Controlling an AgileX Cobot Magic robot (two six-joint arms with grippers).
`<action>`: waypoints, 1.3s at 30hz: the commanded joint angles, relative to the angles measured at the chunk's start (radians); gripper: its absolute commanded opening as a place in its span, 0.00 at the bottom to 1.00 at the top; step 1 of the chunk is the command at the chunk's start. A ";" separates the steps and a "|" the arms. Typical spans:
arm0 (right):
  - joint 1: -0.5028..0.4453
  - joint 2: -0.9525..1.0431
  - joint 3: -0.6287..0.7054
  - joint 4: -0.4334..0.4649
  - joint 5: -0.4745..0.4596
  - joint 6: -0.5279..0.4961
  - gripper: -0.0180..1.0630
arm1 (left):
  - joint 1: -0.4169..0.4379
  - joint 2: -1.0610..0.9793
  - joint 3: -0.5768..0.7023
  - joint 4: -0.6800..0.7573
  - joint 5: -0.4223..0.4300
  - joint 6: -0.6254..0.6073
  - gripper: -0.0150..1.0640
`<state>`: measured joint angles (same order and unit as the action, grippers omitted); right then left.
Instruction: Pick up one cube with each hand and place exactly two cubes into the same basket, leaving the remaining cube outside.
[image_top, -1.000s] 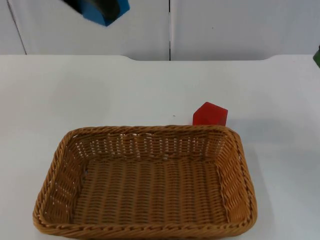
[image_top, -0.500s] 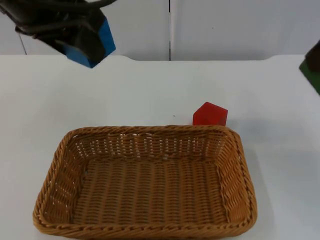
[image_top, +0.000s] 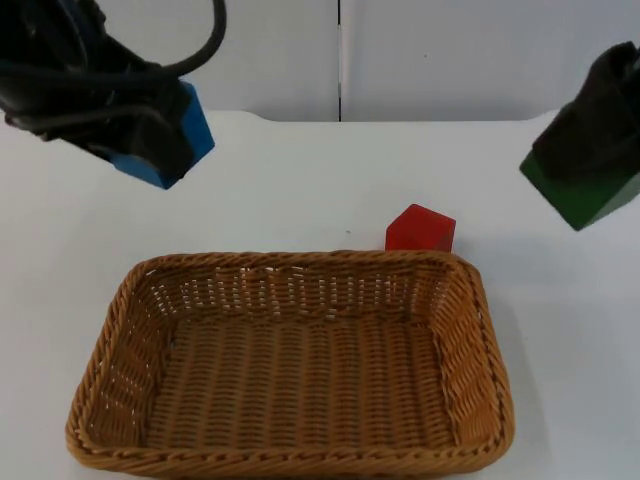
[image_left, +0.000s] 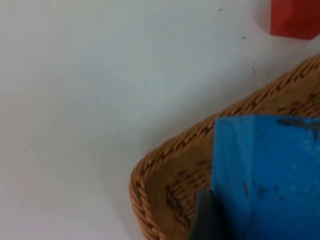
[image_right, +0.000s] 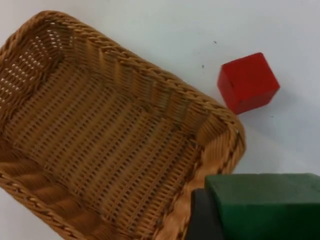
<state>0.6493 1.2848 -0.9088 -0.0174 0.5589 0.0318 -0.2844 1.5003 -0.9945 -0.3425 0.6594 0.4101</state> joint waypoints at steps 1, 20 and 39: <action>0.018 -0.004 -0.002 0.004 -0.032 0.002 0.01 | -0.005 -0.035 0.034 -0.022 -0.046 -0.007 0.01; 0.119 0.238 -0.002 0.049 -0.224 0.002 0.01 | -0.025 -0.084 0.271 -0.236 -0.138 0.113 0.01; 0.119 0.387 -0.002 0.061 -0.381 0.006 0.01 | -0.157 -0.010 0.314 -0.257 -0.208 0.192 0.01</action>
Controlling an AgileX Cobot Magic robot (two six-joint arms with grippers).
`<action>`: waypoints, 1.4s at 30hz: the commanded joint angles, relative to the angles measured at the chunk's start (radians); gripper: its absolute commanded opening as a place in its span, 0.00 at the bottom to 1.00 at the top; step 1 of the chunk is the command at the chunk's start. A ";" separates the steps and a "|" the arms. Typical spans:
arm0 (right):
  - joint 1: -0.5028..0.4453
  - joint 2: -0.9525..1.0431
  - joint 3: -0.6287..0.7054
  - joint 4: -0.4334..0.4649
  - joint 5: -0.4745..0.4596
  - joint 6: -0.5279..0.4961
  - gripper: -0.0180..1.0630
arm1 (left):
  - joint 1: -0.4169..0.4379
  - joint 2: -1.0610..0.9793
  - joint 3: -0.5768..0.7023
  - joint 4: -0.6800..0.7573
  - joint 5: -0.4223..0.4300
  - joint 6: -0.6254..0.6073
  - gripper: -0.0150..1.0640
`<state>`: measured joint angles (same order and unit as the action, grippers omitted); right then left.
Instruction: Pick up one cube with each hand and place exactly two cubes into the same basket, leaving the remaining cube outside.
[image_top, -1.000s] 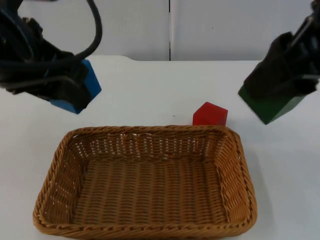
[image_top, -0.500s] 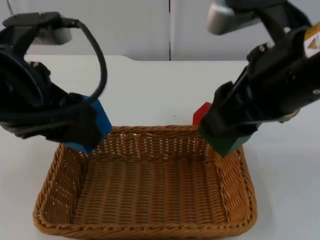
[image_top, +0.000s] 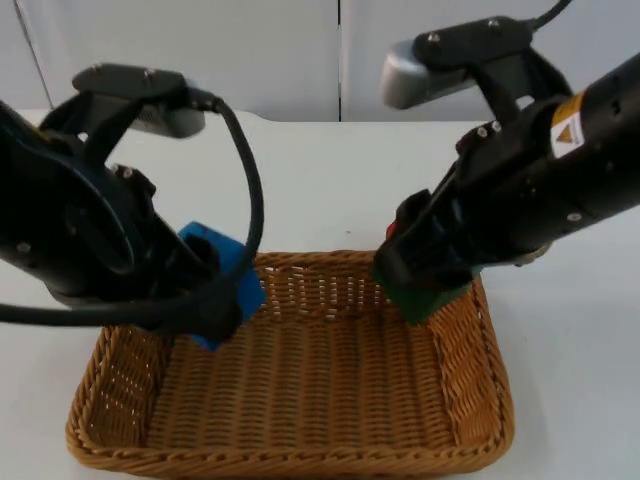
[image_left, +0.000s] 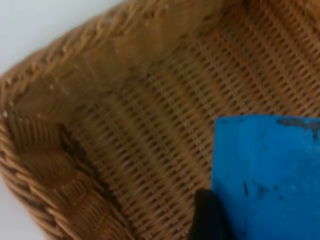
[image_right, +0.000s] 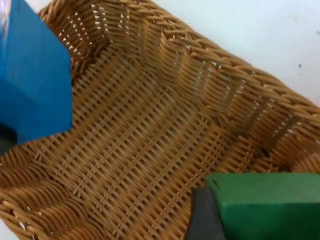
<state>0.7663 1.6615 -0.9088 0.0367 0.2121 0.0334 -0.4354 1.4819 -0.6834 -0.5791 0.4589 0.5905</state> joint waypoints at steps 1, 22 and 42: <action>0.002 0.025 -0.002 0.027 -0.044 0.005 0.01 | -0.006 0.017 0.002 -0.018 -0.014 0.017 0.01; 0.002 0.257 -0.004 0.045 -0.212 0.005 0.01 | -0.006 0.247 0.002 -0.021 -0.207 0.041 0.01; 0.002 0.287 -0.004 0.045 -0.230 0.005 0.24 | -0.006 0.314 0.002 -0.019 -0.203 0.056 0.02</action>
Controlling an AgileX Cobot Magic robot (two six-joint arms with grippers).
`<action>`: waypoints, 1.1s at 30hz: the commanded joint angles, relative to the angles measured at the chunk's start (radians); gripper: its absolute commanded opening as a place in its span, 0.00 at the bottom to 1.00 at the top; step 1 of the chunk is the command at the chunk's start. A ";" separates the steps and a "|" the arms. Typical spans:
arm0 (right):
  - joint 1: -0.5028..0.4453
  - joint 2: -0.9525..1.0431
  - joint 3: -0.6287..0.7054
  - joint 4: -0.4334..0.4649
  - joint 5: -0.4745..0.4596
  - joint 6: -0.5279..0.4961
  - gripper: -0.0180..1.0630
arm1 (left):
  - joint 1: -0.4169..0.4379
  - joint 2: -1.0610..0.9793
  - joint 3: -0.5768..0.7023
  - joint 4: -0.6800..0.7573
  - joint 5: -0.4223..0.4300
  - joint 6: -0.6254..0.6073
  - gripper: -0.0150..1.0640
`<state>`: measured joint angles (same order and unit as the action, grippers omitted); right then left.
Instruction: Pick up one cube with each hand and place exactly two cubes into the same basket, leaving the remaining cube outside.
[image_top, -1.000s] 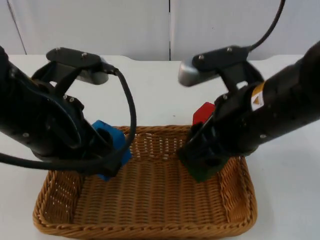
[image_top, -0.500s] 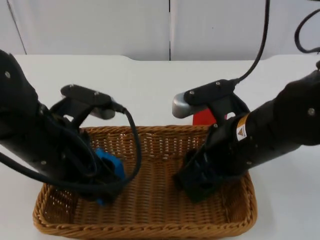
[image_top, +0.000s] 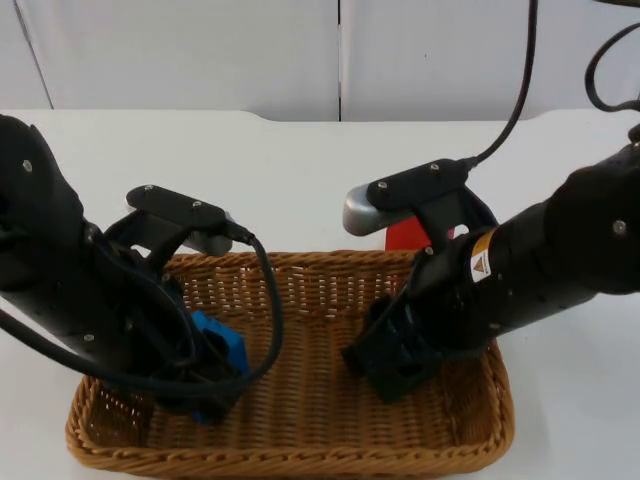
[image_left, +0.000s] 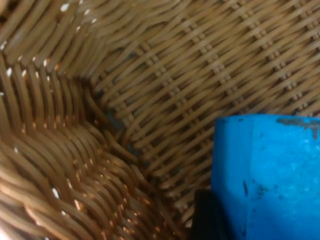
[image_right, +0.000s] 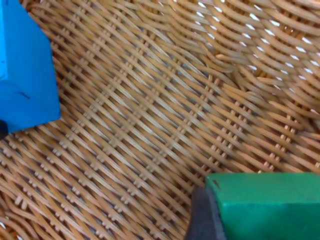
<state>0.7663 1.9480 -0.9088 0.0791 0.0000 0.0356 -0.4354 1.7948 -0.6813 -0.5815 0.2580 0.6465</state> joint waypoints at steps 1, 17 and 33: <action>0.002 0.001 -0.004 0.002 -0.018 0.003 0.30 | -0.006 0.001 0.000 -0.017 -0.002 0.000 0.05; 0.002 -0.074 -0.004 0.001 -0.015 -0.002 0.66 | -0.006 -0.031 0.000 -0.014 0.014 -0.002 0.99; 0.002 -0.589 -0.004 -0.025 0.071 -0.029 0.66 | -0.006 -0.533 -0.001 -0.039 0.044 -0.004 0.99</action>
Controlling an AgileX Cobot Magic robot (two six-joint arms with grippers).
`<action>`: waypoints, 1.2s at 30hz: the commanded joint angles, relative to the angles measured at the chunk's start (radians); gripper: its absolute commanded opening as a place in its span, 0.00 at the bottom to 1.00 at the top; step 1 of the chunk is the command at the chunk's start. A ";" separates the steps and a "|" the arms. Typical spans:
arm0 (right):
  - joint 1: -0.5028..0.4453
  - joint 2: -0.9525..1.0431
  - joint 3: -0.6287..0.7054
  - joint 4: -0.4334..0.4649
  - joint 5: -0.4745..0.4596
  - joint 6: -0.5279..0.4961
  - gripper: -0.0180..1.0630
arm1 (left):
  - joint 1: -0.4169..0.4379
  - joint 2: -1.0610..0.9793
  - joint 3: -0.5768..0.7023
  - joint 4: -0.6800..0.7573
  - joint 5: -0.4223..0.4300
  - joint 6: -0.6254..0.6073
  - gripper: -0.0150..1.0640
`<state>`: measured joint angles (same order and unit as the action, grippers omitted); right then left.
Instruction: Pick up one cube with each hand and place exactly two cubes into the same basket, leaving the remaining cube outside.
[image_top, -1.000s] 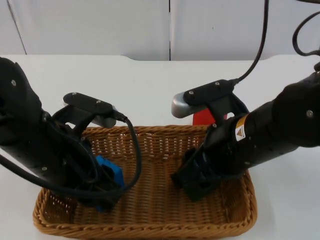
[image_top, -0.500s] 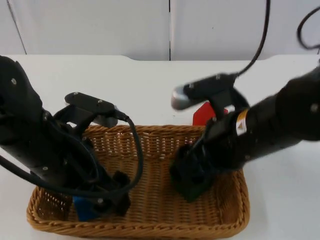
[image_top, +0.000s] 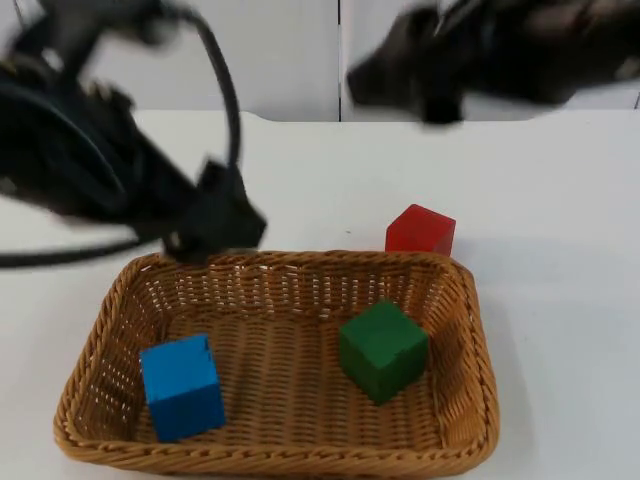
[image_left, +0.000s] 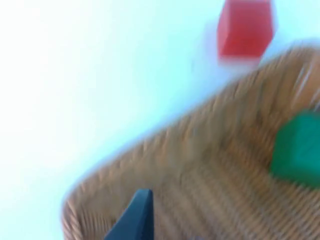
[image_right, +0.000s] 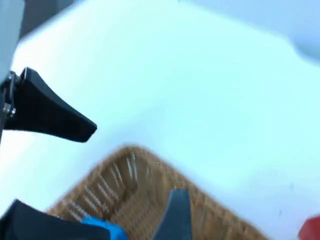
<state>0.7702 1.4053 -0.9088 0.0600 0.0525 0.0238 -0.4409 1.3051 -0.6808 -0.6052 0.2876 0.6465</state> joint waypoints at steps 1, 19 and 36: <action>-0.001 -0.076 -0.004 -0.006 0.031 -0.024 0.66 | 0.000 -0.096 -0.002 -0.016 0.017 -0.004 0.99; -0.001 -0.300 -0.004 -0.006 0.187 -0.122 0.66 | 0.000 -0.477 -0.002 -0.012 0.093 -0.004 0.99; -0.001 -0.493 -0.004 -0.034 0.408 -0.126 0.66 | 0.000 -0.630 -0.002 0.027 0.226 -0.010 0.99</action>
<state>0.7702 0.9230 -0.9088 0.0319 0.4407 -0.0956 -0.4409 0.6836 -0.6808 -0.5865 0.4938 0.6441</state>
